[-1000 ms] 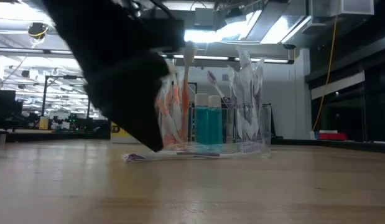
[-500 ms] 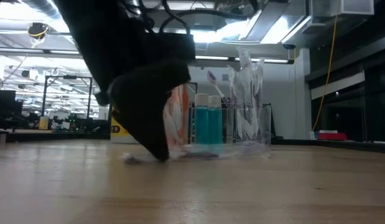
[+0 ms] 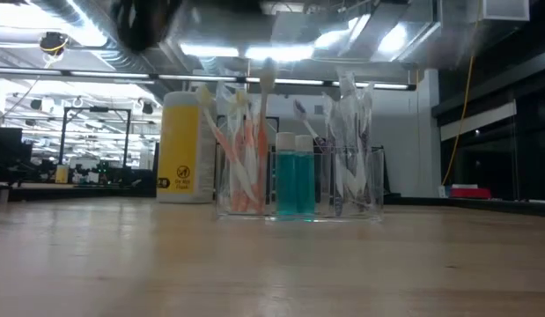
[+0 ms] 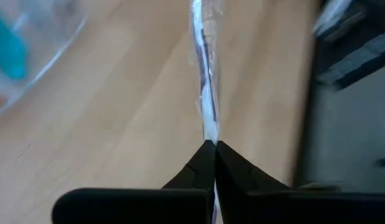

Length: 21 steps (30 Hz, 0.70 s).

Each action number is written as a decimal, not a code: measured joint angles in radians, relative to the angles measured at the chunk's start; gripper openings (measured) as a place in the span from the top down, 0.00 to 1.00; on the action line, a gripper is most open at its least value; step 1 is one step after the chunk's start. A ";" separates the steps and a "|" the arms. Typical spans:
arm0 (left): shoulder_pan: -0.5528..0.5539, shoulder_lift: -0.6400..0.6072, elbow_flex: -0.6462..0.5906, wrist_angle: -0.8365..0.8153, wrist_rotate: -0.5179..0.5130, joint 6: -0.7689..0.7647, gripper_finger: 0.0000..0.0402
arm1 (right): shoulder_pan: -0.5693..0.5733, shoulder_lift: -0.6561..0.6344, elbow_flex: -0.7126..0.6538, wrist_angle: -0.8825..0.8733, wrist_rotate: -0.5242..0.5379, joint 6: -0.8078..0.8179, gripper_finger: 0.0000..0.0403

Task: Pick & Place toothbrushing station
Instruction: Put the white and violet toothbrush into the right compartment of the transparent organizer

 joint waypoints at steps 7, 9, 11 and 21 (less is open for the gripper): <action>-0.045 -0.105 0.002 0.217 -0.156 0.090 1.00 | -0.003 0.071 0.089 -0.001 0.000 -0.042 0.61; -0.060 -0.137 0.002 0.294 -0.236 0.139 1.00 | -0.015 0.087 0.113 0.000 -0.001 -0.050 0.61; -0.064 -0.164 0.002 0.403 -0.271 0.213 1.00 | -0.036 0.102 0.131 0.000 -0.017 -0.051 0.61; -0.041 -0.172 0.002 0.687 -0.195 0.417 1.00 | -0.199 0.123 0.146 0.029 -0.205 -0.111 0.61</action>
